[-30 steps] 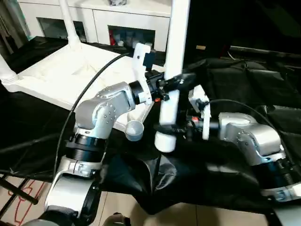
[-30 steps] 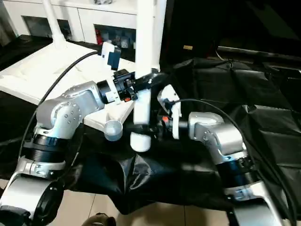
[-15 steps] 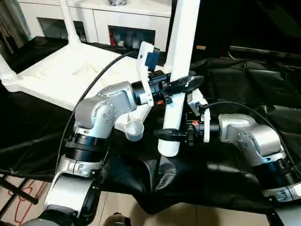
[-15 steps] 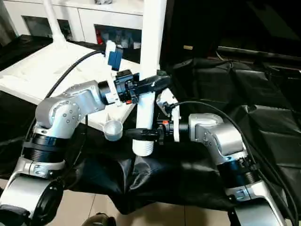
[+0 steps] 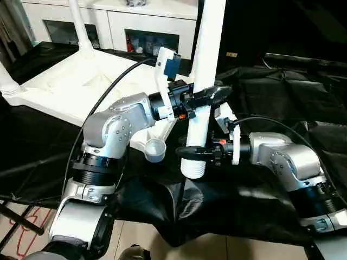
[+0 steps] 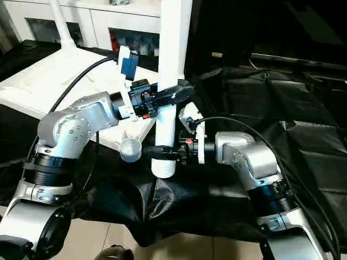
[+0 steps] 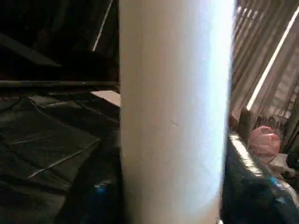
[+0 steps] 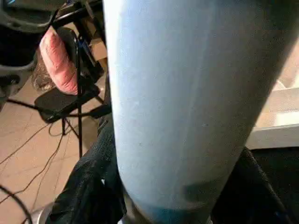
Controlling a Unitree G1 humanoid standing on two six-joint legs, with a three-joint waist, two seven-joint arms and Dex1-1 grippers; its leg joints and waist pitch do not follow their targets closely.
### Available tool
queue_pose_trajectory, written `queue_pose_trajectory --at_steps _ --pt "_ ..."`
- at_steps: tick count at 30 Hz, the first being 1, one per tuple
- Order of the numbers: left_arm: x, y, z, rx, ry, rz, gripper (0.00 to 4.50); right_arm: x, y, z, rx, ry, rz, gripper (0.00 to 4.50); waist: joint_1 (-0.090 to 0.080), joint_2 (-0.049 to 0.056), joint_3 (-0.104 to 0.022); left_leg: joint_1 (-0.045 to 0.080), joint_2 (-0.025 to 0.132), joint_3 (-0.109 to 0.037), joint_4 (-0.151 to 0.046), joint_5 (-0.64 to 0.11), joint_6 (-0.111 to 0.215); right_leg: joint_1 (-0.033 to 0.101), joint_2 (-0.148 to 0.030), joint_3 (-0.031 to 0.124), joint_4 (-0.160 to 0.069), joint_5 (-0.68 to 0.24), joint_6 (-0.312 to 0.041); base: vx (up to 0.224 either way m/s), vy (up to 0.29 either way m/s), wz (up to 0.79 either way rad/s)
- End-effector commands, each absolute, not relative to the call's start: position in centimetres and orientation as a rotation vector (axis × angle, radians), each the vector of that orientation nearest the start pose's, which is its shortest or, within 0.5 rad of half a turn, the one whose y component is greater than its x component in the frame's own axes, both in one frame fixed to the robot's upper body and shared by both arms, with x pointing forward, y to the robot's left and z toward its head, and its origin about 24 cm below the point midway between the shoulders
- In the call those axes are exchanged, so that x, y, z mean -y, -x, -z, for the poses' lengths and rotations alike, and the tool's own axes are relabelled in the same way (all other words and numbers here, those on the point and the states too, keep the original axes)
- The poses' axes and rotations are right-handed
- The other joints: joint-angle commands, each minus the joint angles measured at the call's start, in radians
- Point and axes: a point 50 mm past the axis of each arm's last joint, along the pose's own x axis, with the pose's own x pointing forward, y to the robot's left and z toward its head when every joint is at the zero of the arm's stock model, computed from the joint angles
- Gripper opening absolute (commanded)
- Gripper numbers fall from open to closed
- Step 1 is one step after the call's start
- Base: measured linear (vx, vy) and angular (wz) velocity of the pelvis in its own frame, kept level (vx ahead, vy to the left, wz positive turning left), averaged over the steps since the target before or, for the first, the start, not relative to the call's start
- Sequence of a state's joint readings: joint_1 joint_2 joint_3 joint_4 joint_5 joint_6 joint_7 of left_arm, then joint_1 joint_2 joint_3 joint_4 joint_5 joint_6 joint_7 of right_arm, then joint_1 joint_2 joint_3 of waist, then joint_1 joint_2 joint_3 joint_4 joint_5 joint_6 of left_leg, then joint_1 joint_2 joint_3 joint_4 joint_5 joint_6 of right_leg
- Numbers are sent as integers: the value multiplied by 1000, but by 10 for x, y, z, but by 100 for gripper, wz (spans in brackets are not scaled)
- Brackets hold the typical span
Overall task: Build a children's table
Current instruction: Pick table leg
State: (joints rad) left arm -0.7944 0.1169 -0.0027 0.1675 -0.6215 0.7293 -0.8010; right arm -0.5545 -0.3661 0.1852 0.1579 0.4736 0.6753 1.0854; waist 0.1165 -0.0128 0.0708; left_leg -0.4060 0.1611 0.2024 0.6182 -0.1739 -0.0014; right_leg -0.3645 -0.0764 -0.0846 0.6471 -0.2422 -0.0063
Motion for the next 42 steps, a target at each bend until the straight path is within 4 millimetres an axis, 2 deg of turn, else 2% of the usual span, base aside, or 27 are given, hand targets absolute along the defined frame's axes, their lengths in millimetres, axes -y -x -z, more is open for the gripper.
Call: queue_pose_trajectory --at_steps 1,3,4,5,6,7,10,11,14,16,18,20,23,24,27,28,29,31,32,34,35,37,38,40,42 --pt "-56 -327 -201 19 387 1257 287 111 -302 -115 -329 -174 -1316 191 3 4 -83 36 89 -46 -72 -106 -2 39 -107 63 -69 60 -279 0 0 0" --pt "-60 -332 -201 86 389 1158 299 109 -302 -114 -296 -202 -1291 191 2 5 -82 35 90 -48 -73 -116 -5 39 -107 64 -71 56 -273 0 0 0" --pt "-61 -333 -200 105 404 1126 303 108 -302 -114 -283 -213 -1277 191 3 9 -83 35 91 -49 -73 -121 -10 41 -109 64 -70 62 -274 0 0 0" --pt "-62 -334 -200 116 415 1106 305 107 -302 -114 -274 -219 -1268 191 2 5 -84 35 91 -49 -73 -121 -11 42 -109 64 -70 73 -271 0 0 0" --pt "-65 -335 -196 128 396 1051 306 107 -303 -114 -250 -235 -1233 191 3 10 -84 36 91 -49 -74 -122 -11 41 -108 64 -69 75 -269 0 0 0" --pt "-67 -335 -193 132 378 1013 306 106 -304 -114 -232 -248 -1201 191 1 8 -83 34 92 -50 -76 -121 -11 40 -107 64 -69 81 -263 0 0 0" --pt "-83 -333 -178 124 323 890 306 112 -306 -111 -176 -269 -1047 191 -1 14 -84 38 94 -51 -80 -138 -29 37 -106 63 -69 66 -251 0 0 0" --pt "-83 -333 -178 124 323 890 306 112 -306 -111 -176 -269 -1047 191 -4 13 -82 38 94 -51 -82 -150 -39 36 -105 64 -70 53 -243 0 0 0" --pt "-98 -329 -167 126 234 793 306 125 -306 -106 -148 -232 -894 191 -4 16 -79 41 94 -52 -88 -193 -71 33 -104 67 -77 -2 -212 0 0 0" --pt "-113 -330 -158 133 152 673 306 136 -308 -106 -110 -217 -765 191 -6 16 -79 43 93 -52 -90 -206 -85 30 -102 67 -77 -13 -192 0 0 0" --pt "-134 -332 -150 147 107 489 306 149 -310 -104 -112 -201 -601 191 -11 20 -78 43 94 -55 -94 -206 -96 27 -97 67 -77 -10 -176 0 0 0" --pt "-150 -332 -143 135 58 383 306 158 -309 -101 -113 -99 -491 191 -11 20 -77 44 89 -53 -94 -220 -114 26 -96 66 -80 -19 -162 0 0 0" --pt "-159 -320 -137 151 2 344 306 162 -303 -96 -95 -100 -413 191 -12 25 -76 44 89 -55 -97 -253 -111 25 -98 69 -85 -45 -150 0 0 0" --pt "-159 -317 -134 145 19 320 306 162 -300 -95 -66 -128 -382 191 -13 27 -77 43 89 -54 -96 -254 -109 23 -99 70 -83 -36 -156 0 0 0" --pt "-156 -315 -131 144 38 315 306 158 -298 -97 -21 -121 -396 191 -12 22 -74 43 88 -53 -97 -266 -97 21 -97 70 -87 -48 -170 0 0 0" --pt "-148 -322 -128 120 74 307 306 145 -290 -100 29 -180 -513 191 -10 22 -72 41 88 -51 -96 -274 -92 21 -101 72 -89 -67 -170 0 0 0" --pt "-147 -323 -128 115 77 305 306 144 -290 -101 33 -187 -525 191 -6 18 -70 42 89 -51 -95 -282 -79 21 -104 74 -94 -91 -162 0 0 0" --pt "-134 -336 -128 94 66 311 306 130 -281 -105 56 -237 -670 191 -7 22 -70 39 89 -56 -98 -269 -63 23 -100 72 -94 -87 -151 0 0 0" --pt "-127 -341 -129 84 60 326 306 124 -277 -106 60 -248 -727 191 -6 20 -72 44 89 -55 -96 -263 -59 21 -99 72 -95 -77 -144 0 0 0" --pt "-116 -349 -131 61 20 345 306 119 -272 -108 65 -266 -791 191 -7 19 -72 38 90 -57 -97 -244 -55 25 -101 72 -93 -55 -142 0 0 0" --pt "-110 -351 -132 62 15 367 306 119 -272 -108 62 -275 -804 190 -5 19 -74 41 91 -58 -96 -238 -53 24 -102 71 -91 -43 -146 0 0 0" --pt "-101 -353 -137 65 31 414 306 118 -271 -106 41 -292 -817 190 -5 18 -76 38 92 -58 -95 -212 -48 27 -105 70 -85 -5 -168 0 0 0" --pt "-86 -354 -147 90 78 491 306 119 -272 -103 21 -274 -822 190 -6 18 -77 35 89 -55 -91 -192 -43 28 -103 69 -84 17 -182 0 0 0" --pt "-74 -353 -157 117 125 562 306 120 -271 -99 -2 -253 -824 190 -3 17 -79 34 88 -53 -87 -172 -34 31 -107 69 -81 42 -204 0 0 0" --pt "-63 -350 -165 126 170 643 306 122 -272 -97 -20 -242 -823 190 -4 10 -79 32 87 -51 -84 -155 -18 33 -107 69 -78 58 -215 0 0 0"
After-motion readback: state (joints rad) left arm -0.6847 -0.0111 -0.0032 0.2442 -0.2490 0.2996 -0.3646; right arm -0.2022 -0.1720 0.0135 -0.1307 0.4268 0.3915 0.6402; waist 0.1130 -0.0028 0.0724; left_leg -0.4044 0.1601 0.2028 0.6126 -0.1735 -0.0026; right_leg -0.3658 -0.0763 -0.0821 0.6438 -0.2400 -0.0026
